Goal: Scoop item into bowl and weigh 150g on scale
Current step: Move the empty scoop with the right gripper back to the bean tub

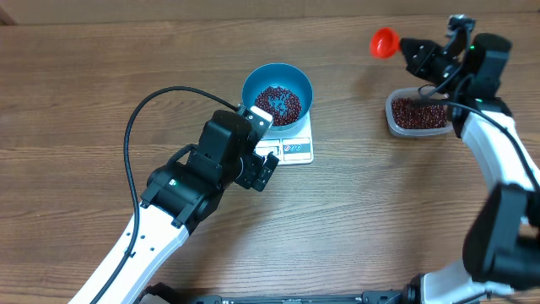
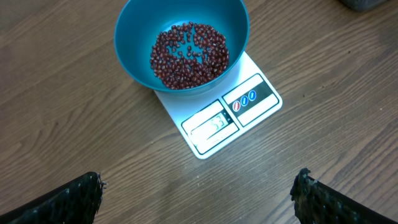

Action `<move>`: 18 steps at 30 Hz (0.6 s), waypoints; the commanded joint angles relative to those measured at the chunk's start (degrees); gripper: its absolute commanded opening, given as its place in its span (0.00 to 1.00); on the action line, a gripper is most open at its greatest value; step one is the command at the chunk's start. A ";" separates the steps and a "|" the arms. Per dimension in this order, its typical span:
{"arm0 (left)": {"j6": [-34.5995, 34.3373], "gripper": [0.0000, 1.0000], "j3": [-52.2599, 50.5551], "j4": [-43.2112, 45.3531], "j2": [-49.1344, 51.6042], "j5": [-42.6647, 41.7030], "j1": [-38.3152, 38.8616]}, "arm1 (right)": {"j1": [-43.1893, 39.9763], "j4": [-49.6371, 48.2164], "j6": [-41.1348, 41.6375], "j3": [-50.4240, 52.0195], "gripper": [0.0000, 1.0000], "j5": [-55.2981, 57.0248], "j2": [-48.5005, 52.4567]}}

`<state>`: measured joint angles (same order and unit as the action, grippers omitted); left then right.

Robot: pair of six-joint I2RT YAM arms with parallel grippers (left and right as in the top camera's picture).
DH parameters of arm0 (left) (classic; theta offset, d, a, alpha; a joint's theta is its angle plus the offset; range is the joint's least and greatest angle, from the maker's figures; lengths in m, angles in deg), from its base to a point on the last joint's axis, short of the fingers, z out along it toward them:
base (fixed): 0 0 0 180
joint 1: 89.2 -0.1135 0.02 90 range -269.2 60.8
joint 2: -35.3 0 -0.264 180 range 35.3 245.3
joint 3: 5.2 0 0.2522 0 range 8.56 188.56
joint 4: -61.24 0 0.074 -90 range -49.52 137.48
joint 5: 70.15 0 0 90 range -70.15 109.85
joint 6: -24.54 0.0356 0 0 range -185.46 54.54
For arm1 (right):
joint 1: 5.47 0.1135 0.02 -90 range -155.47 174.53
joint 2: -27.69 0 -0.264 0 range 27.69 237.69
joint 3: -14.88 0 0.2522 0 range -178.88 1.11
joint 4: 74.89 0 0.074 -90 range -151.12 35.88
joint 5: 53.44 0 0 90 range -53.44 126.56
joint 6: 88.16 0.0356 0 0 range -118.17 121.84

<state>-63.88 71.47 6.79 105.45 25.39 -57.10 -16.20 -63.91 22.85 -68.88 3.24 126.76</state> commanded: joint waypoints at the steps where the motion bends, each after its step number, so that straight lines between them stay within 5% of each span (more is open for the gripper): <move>1: -0.74 1.00 -0.15 0.17 -0.50 -0.68 -0.26 | 0.15 3.87 -8.22 -0.59 0.04 7.08 -6.08; 18: -0.74 0.99 -0.15 0.17 -0.50 -0.68 -0.26 | 0.15 33.44 -27.58 -0.57 0.04 37.81 -11.43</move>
<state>-63.88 71.47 6.77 105.45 25.41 -57.10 -16.15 -32.70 0.84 -68.95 35.15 117.10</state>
